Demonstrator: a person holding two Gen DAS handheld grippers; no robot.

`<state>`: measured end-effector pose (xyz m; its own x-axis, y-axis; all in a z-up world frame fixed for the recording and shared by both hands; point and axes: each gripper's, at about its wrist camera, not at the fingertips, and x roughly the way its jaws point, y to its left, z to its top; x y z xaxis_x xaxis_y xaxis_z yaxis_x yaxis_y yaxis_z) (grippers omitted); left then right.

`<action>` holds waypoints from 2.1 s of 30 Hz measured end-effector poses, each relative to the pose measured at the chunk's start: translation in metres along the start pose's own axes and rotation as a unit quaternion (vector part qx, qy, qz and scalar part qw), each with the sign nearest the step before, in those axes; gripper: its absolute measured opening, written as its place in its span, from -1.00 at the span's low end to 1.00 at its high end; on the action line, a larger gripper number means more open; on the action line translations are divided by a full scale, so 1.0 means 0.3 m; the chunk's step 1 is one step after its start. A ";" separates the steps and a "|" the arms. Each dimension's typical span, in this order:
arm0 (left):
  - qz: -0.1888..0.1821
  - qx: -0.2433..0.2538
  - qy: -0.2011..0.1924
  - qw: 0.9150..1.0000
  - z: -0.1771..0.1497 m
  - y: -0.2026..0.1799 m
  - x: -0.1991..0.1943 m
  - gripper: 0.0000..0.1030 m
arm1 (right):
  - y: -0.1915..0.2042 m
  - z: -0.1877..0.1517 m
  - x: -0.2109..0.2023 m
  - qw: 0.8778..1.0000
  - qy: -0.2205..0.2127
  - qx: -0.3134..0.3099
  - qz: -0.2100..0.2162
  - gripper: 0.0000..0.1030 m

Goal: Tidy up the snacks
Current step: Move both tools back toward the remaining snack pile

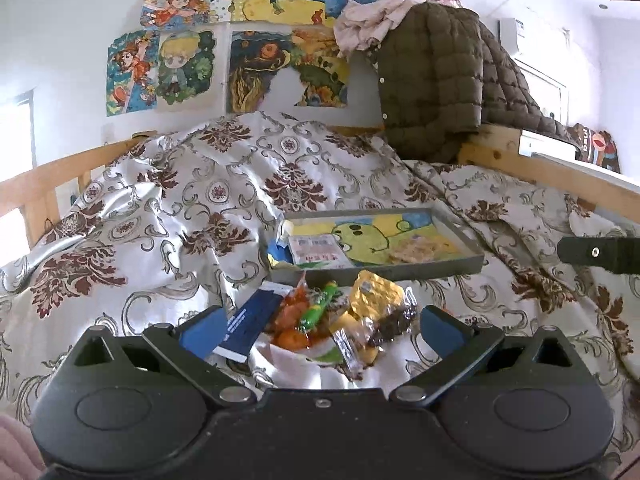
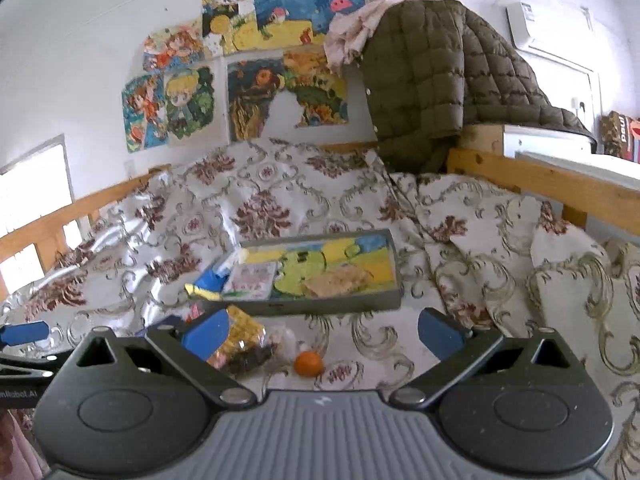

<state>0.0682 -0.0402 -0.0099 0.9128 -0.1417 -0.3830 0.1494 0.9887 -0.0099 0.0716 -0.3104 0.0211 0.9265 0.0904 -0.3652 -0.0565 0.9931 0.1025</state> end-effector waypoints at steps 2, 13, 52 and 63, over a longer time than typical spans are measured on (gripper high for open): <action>-0.001 -0.002 0.003 1.000 -0.005 0.001 -0.004 0.99 | 0.009 -0.007 0.004 1.000 0.015 -0.005 -0.013 1.00; 0.011 -0.010 0.035 0.999 -0.016 0.012 0.019 0.99 | 0.035 -0.047 0.044 0.996 0.084 -0.024 -0.031 1.00; -0.037 0.077 0.103 0.991 0.102 -0.049 0.403 0.99 | 0.011 -0.049 0.281 0.990 0.142 -0.001 0.003 1.00; -0.101 0.097 0.058 0.988 0.103 -0.015 0.464 0.99 | -0.002 -0.045 0.334 0.992 0.120 -0.042 -0.007 1.00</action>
<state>0.2064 -0.0660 -0.0346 0.8092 -0.3180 -0.4941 0.4047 0.9112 0.0763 0.1594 -0.3008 -0.0282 0.8130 0.0817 -0.5765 -0.0844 0.9962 0.0221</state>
